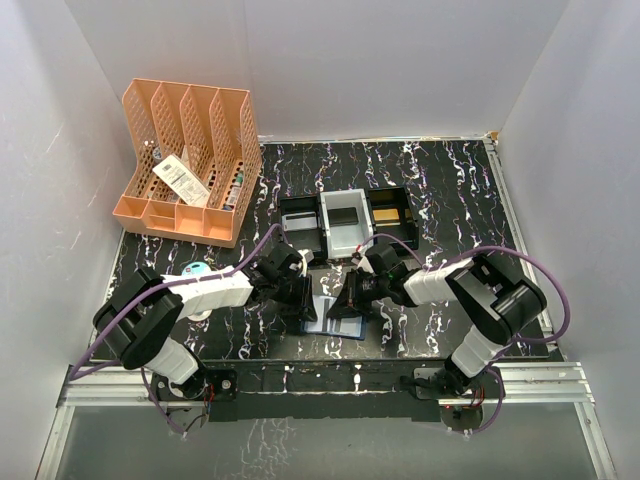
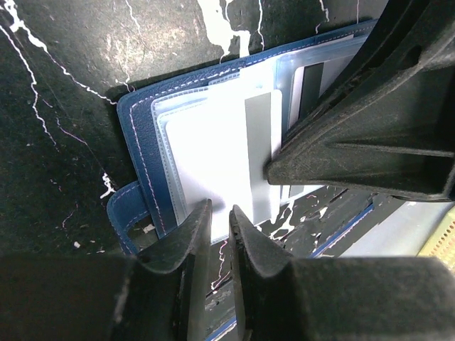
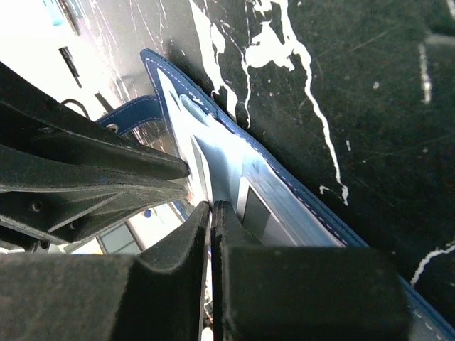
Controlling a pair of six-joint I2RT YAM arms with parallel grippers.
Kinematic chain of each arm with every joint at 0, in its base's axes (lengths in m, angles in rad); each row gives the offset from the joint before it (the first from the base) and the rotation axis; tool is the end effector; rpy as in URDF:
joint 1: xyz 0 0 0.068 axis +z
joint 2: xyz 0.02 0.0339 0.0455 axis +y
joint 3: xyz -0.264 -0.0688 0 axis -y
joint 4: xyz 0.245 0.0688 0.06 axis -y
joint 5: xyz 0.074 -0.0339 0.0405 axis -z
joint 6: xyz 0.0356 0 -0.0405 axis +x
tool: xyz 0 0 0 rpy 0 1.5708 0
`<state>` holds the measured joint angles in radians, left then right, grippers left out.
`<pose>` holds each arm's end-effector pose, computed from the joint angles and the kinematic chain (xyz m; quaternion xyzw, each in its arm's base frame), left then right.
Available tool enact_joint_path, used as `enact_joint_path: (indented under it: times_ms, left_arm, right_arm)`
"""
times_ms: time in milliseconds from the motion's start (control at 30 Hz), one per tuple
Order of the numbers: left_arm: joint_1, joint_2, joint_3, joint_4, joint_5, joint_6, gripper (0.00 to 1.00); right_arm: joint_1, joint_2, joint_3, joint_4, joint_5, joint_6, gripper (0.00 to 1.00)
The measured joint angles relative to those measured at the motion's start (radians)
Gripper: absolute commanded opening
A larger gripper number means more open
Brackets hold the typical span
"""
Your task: Take the credit cards out of the card holder
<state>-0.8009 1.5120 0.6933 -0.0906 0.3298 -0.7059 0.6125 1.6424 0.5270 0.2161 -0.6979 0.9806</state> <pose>0.1879 -0.2104 0.1542 0.0975 0.9294 -0.3324 0.1274 0.2025 0.1702 0.1039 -0.0516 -0.8929 -0.4471 0.0143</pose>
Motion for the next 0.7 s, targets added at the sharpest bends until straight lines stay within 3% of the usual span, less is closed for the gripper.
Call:
enact_joint_path:
  times_ms: [700]
  left_arm:
    - [0.0, -0.005, -0.007, -0.021, -0.026, 0.015, 0.15]
  right_arm:
    - [-0.038, -0.06, 0.015, -0.146, -0.021, -0.12, 0.06]
